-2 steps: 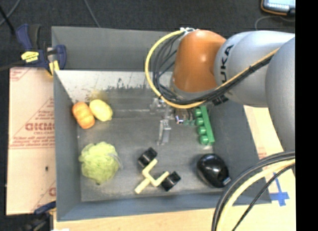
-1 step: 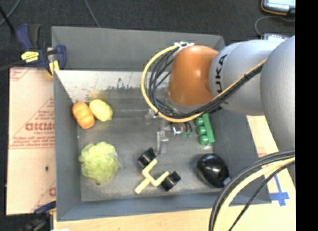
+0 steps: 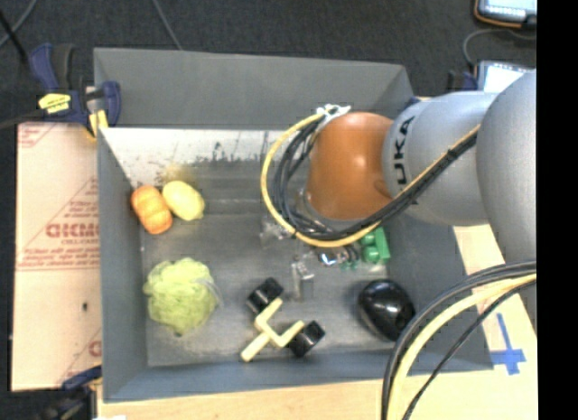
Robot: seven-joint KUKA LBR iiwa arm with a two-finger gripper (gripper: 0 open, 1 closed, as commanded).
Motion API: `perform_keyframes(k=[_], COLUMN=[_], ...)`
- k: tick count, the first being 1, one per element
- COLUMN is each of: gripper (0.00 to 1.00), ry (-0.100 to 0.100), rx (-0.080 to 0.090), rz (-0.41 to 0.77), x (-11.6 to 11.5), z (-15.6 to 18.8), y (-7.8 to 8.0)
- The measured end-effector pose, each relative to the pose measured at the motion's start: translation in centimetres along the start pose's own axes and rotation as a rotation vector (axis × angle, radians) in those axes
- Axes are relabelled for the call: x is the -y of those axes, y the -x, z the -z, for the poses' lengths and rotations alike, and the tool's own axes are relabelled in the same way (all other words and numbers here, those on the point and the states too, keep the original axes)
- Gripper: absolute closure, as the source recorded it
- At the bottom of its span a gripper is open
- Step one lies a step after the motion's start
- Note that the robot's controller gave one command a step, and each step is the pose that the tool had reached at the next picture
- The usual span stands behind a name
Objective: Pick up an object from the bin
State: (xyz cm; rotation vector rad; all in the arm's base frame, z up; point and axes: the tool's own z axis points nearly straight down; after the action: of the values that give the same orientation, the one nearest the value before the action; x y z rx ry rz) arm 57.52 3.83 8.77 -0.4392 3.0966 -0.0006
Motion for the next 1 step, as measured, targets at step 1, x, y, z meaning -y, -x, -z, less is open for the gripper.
perform_keyframes(k=[1], gripper=[0.0], ry=[0.0], rx=[-0.007], rz=[0.034], x=[-0.88], z=[-1.38], y=[-1.15])
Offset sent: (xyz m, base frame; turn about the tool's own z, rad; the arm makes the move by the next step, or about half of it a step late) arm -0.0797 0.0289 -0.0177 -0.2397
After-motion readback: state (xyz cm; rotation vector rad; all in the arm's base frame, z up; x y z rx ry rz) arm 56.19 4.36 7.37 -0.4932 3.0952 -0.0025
